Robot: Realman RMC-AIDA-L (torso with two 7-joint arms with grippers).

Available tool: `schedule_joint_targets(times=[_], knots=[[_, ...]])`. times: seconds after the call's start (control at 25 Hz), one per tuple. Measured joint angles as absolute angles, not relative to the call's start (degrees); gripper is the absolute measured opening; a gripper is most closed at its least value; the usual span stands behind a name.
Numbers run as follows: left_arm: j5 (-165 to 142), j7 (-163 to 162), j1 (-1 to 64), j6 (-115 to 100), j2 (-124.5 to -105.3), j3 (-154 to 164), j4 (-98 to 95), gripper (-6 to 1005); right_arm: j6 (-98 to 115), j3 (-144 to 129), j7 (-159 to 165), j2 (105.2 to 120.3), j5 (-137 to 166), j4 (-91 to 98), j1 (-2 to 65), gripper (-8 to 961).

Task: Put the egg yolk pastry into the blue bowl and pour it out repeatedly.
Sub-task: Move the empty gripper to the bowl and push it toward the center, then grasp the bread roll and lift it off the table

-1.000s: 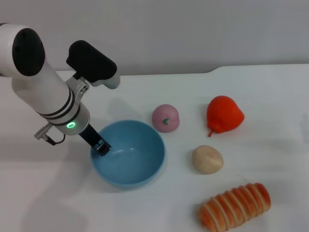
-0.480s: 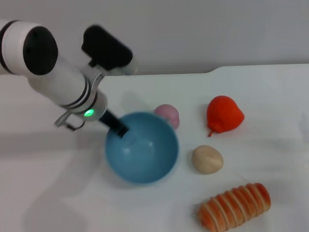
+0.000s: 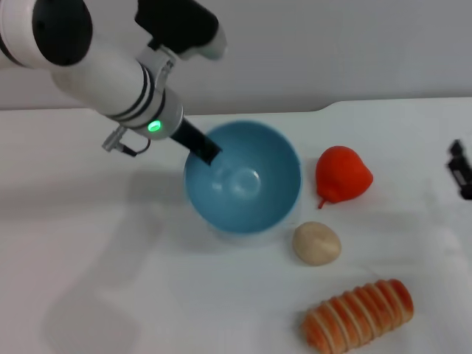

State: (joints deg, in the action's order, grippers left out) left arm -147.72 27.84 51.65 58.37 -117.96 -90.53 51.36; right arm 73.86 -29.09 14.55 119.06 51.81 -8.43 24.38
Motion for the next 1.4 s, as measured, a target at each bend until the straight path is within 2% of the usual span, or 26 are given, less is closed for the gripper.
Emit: schedule_joint_targets(times=[0.24, 0.6, 0.8, 0.96, 1.16, 1.4], knots=[[-151.28, 22.8, 54.38, 56.39, -118.0, -91.75, 50.54, -1, 72.21, -29.09, 20.03, 118.63, 61.02, -7.51, 25.62, 642], [-158.52, 19.09, 64.54, 60.02, -117.77, -93.73, 41.35, -1, 68.21, -29.08, 23.81, 118.55, 72.22, -7.11, 26.26, 642], [-159.07, 19.6, 64.61, 60.34, -117.69, -95.79, 42.11, 0, 70.79, -29.21, 33.49, 118.4, 84.16, -5.58, 25.31, 643], [-159.1, 20.18, 64.42, 60.46, -117.68, -95.55, 42.24, -1, 77.59, -28.96, 42.87, 118.42, 87.85, 0.03, 21.82, 643], [-159.12, 20.4, 64.4, 60.47, -117.73, -95.83, 42.43, -1, 75.74, -29.26, 53.51, 118.44, 90.74, 5.42, 19.54, 643], [-159.16, 20.39, 64.33, 59.59, -117.94, -95.58, 42.4, 0, 70.42, -29.37, 55.16, 118.63, 93.24, 6.05, 21.4, 642]])
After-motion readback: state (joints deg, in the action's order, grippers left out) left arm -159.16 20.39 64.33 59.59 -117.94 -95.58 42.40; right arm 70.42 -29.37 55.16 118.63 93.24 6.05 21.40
